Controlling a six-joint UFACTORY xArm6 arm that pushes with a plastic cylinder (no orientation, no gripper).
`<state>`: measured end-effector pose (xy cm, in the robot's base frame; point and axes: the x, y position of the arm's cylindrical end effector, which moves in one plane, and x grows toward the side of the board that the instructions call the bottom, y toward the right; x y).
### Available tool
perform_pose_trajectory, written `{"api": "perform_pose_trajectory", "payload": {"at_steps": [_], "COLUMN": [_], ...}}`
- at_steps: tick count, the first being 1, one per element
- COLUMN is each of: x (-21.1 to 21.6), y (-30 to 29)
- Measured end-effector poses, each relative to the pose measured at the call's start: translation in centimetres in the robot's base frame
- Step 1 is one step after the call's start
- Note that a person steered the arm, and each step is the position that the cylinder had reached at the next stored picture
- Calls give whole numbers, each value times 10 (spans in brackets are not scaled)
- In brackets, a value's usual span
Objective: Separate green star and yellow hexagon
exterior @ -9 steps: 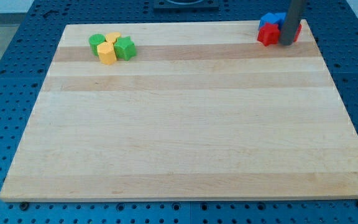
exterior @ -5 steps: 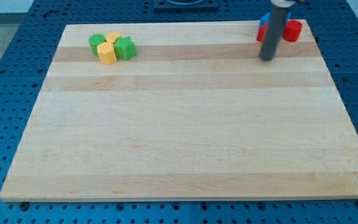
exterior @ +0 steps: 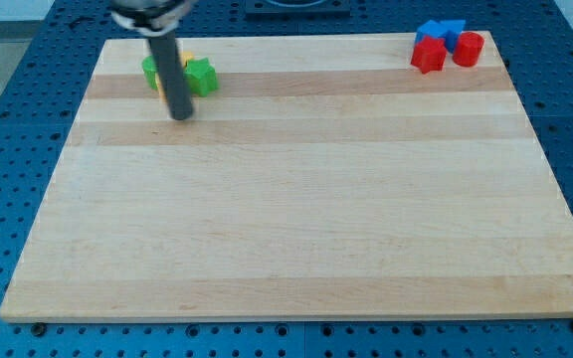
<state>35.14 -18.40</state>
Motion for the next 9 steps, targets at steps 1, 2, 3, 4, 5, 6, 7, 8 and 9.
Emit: {"api": "perform_pose_trajectory", "payload": {"at_steps": [1,2,3,4,5,6,7,8,9], "x": [-2,-19,-28,-34,-50,-68,-80,-83,-85], "y": [-58,-86,-57,-27,-4,16,39,65,90]}}
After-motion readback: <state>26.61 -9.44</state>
